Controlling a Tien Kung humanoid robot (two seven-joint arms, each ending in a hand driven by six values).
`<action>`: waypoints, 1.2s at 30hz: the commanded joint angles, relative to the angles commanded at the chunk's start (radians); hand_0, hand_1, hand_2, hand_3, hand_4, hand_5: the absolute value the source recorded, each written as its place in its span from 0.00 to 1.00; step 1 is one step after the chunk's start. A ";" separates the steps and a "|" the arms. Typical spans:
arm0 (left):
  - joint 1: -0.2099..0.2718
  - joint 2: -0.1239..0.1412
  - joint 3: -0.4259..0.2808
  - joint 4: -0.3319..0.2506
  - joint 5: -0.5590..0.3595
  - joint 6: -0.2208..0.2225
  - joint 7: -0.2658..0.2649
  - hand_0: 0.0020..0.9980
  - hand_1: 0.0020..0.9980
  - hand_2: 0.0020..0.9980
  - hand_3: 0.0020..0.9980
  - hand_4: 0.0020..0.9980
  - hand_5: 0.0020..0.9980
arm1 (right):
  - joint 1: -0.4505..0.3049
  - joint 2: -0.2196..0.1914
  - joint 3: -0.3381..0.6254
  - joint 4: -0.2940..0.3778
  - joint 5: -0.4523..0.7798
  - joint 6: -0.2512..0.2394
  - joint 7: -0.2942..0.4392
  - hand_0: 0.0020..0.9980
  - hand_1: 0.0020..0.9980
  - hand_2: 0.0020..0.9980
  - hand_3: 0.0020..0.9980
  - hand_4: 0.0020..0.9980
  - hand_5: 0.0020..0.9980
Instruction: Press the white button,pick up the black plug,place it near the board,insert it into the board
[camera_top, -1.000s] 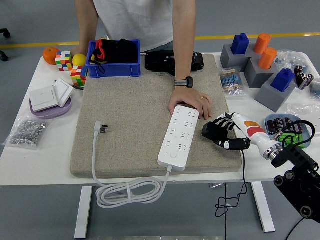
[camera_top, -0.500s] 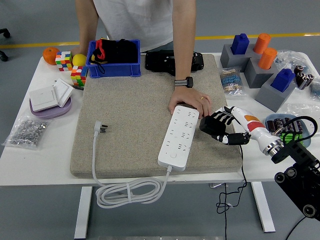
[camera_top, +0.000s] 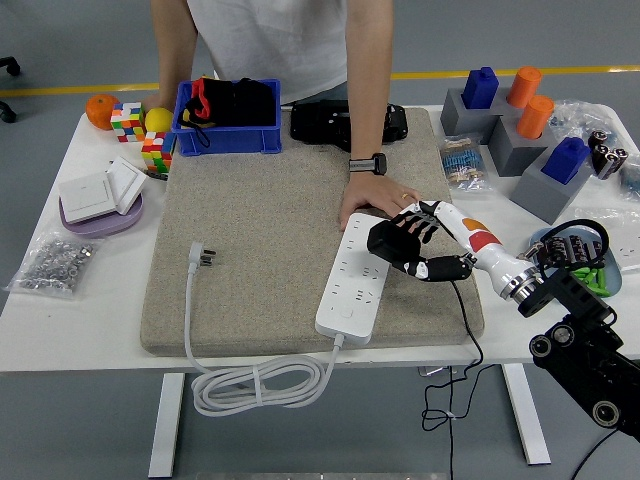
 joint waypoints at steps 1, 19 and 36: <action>0.000 0.000 0.000 0.000 0.000 0.000 0.000 0.74 0.72 0.69 0.77 0.69 0.29 | 0.011 0.005 -0.006 -0.016 -0.002 -0.004 0.006 0.37 0.31 0.37 0.53 0.75 0.00; -0.003 0.001 0.001 0.000 0.002 0.000 0.004 0.74 0.72 0.69 0.77 0.68 0.29 | 0.114 0.061 -0.062 -0.204 -0.060 -0.044 0.065 0.37 0.31 0.36 0.52 0.75 0.00; -0.002 0.004 0.003 0.000 0.004 0.001 0.005 0.74 0.72 0.69 0.77 0.69 0.29 | 0.127 0.070 -0.062 -0.270 -0.104 -0.059 0.078 0.37 0.31 0.36 0.52 0.75 0.00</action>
